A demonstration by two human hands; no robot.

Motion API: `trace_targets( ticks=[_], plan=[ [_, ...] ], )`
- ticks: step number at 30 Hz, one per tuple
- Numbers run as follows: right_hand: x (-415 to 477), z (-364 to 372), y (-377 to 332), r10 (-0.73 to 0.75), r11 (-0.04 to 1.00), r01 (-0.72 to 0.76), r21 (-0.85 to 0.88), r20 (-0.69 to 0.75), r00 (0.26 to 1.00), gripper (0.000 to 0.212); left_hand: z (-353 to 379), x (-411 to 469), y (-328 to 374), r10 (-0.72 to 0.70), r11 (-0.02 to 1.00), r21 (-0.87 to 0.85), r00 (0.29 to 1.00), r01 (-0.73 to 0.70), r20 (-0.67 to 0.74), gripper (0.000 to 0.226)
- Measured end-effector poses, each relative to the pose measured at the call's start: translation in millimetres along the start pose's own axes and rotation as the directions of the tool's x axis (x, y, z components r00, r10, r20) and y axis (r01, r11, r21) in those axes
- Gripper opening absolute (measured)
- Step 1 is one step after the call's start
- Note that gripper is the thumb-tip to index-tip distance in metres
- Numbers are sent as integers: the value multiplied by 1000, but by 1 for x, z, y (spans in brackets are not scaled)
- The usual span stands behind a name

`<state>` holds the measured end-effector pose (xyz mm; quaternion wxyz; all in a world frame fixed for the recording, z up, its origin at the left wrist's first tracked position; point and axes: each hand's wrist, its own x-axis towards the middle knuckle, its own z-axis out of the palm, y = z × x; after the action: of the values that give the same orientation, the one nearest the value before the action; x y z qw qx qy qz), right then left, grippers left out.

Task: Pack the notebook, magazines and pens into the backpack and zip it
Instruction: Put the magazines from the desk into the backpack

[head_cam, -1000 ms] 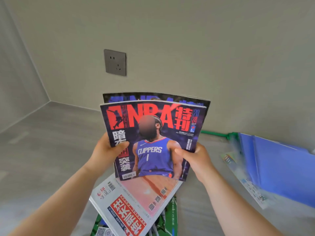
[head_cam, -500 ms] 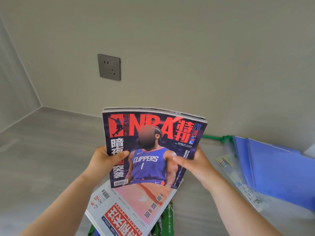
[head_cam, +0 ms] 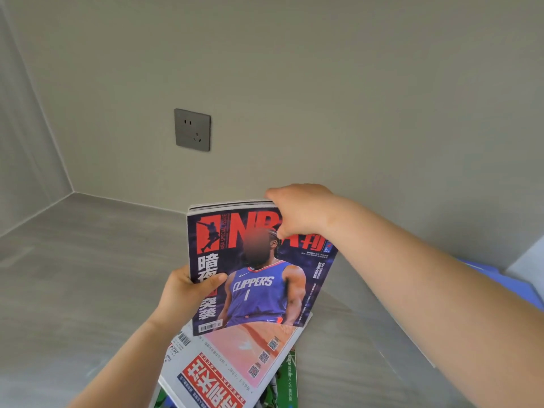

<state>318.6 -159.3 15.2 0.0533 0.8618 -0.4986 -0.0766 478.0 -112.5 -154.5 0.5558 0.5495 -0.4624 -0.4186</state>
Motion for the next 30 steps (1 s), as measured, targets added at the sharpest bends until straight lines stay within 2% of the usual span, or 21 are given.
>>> trace_targets(
  ticks=[2, 6, 10, 12, 17, 19, 23, 27, 30],
  plan=[
    [-2, -3, 3, -22, 999, 22, 27, -13, 1000, 26, 2, -3, 0, 19, 1000, -9, 1000, -19, -13, 28],
    [-21, 5, 13, -61, 989, 65, 137, -30, 998, 23, 10, -12, 5, 64, 998, -14, 996, -65, -56, 28],
    [-47, 10, 37, 50, 943, -45, 330, -8, 999, 24, 30, -22, 23, 130, 991, 37, 991, -128, -44, 38],
    [-63, 8, 48, 80, 920, -72, 385, -5, 997, 17, 41, -27, 35, 153, 988, 35, 988, -152, -23, 40],
    [-119, -20, 80, 151, 933, -118, 341, -73, 986, 19, 79, -34, 73, 250, 966, 37, 963, -254, 97, 31],
    [-152, -37, 97, 197, 932, -150, 329, -115, 974, 9, 105, -43, 94, 322, 944, 15, 933, -329, 163, 31],
    [-235, -70, 138, 275, 937, -225, 266, -167, 947, 10, 170, -69, 129, 445, 893, -69, 845, -446, 298, 41],
    [-323, -98, 187, 451, 891, -414, 186, -243, 859, 15, 256, -103, 134, 497, 857, -64, 790, -511, 359, 26],
    [-389, -107, 222, 574, 818, -555, 149, -262, 776, 12, 325, -135, 126, 484, 851, -29, 763, -524, 429, 50]
  ],
)
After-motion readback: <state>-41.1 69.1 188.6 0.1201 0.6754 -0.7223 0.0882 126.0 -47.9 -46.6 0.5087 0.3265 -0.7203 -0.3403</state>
